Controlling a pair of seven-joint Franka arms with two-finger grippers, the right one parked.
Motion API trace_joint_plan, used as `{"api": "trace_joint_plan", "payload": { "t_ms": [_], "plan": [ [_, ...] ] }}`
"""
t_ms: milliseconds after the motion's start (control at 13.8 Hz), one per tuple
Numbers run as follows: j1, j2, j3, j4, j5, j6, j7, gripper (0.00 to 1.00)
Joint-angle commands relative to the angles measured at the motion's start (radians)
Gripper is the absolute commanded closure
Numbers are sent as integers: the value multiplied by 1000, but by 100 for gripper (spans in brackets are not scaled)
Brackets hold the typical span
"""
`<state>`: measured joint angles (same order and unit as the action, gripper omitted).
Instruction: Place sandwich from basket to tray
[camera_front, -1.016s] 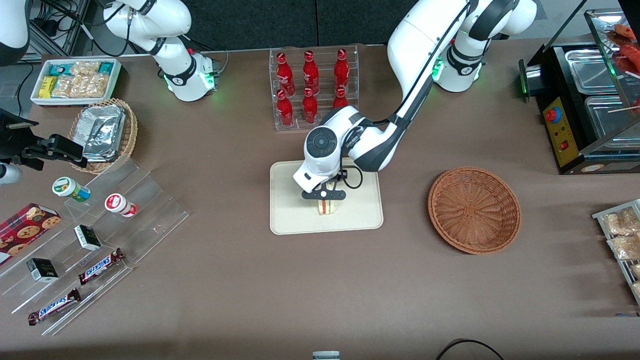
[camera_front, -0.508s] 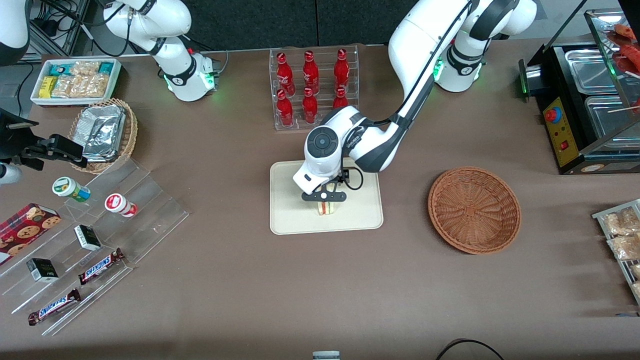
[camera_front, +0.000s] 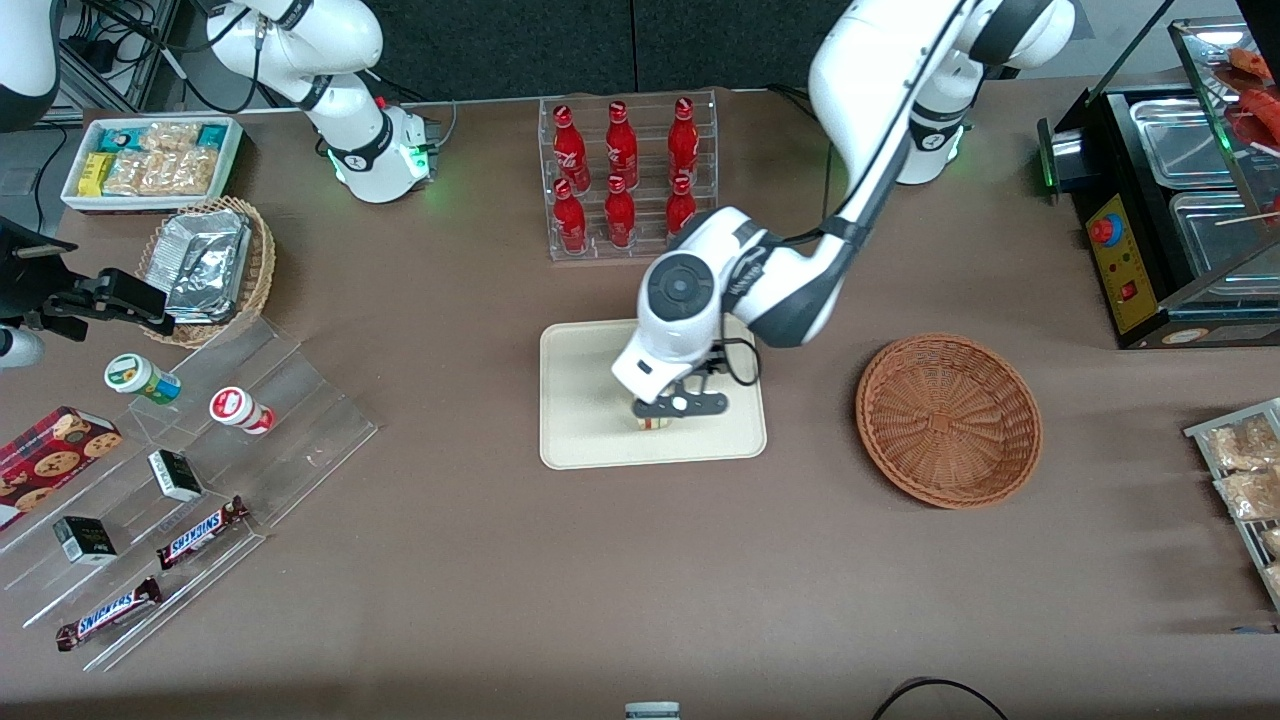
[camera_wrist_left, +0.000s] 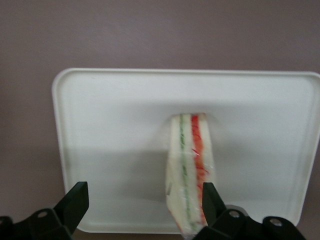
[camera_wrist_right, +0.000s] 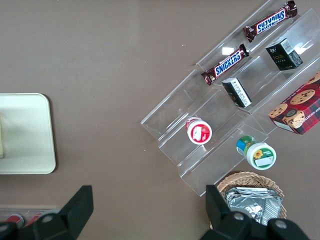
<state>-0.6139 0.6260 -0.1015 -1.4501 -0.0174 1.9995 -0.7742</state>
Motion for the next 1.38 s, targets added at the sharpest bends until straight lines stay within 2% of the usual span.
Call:
{"api": "trace_joint_plan", "payload": {
  "t_ms": [0,290,798,1016,1306],
  "plan": [
    [61,-52,-6,-39,5,-41,22,0],
    [186,-143,-7,-134,-7,-44,180,0],
    [384,-206,-9,-145,-55,-139,430,0],
    [430,-233,-9,-153,-56,-185,525,0],
    [493,-360,-9,-251,-61,-191,613,0]
  ]
}}
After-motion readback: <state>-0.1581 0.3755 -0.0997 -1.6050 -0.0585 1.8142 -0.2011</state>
